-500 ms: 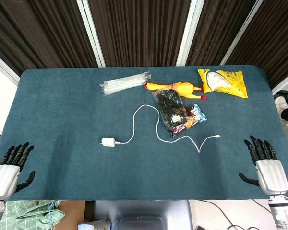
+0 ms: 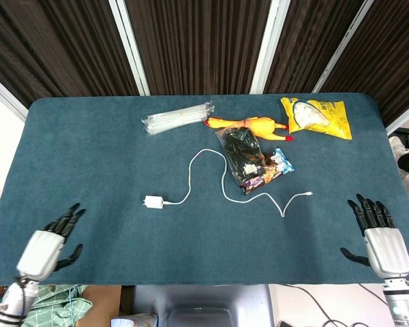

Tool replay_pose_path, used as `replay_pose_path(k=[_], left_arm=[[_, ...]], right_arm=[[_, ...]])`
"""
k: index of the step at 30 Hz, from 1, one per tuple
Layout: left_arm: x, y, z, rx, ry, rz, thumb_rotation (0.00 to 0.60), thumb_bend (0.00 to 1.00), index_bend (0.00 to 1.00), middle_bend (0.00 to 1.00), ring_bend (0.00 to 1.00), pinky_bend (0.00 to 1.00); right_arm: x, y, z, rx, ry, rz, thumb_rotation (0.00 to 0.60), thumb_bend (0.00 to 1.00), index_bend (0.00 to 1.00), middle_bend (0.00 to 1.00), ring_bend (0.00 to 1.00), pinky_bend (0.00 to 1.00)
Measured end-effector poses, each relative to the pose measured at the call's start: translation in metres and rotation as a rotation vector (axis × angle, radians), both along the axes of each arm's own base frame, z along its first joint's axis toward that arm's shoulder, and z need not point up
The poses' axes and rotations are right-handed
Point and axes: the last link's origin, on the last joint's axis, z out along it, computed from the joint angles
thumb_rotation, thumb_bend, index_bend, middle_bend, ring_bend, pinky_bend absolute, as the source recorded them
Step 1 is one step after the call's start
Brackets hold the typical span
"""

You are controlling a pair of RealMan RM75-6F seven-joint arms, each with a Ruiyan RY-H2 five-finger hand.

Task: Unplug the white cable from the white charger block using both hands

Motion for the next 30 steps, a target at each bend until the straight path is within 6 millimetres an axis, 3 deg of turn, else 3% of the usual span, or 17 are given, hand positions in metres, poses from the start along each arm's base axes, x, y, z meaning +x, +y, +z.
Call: replay_pose_path(k=[5, 9, 12, 21, 30], left_arm=[[0.03, 0.027, -0.045, -0.063, 0.023, -0.044, 0.6, 0.4, 0.02, 0.01, 0.73, 0.99], [0.058, 0.054, -0.078, -0.04, 0.015, -0.048, 0.6, 0.4, 0.06, 0.04, 0.78, 1.0], [0.069, 0.07, -0.092, -0.053, 0.004, -0.024, 0.6, 0.4, 0.07, 0.06, 0.8, 1.0], [0.092, 0.104, -0.132, -0.058, 0.071, 0.06, 0.6, 0.42, 0.13, 0.16, 0.81, 1.0], [0.091, 0.116, -0.151, -0.04, 0.155, 0.062, 0.6, 0.42, 0.19, 0.22, 0.81, 1.0]], right_arm=[[-0.002, 0.0, 0.003, 0.0, -0.009, -0.006, 0.6, 0.1, 0.0, 0.0, 0.0, 0.0], [-0.005, -0.004, 0.004, 0.007, -0.022, -0.022, 0.6, 0.1, 0.0, 0.0, 0.0, 0.0], [-0.008, -0.008, 0.004, 0.016, -0.023, -0.038, 0.6, 0.1, 0.0, 0.0, 0.0, 0.0], [-0.01, -0.012, 0.004, 0.025, -0.031, -0.049, 0.6, 0.1, 0.0, 0.0, 0.0, 0.0], [-0.011, -0.012, 0.007, 0.025, -0.045, -0.051, 0.6, 0.1, 0.0, 0.0, 0.0, 0.0]])
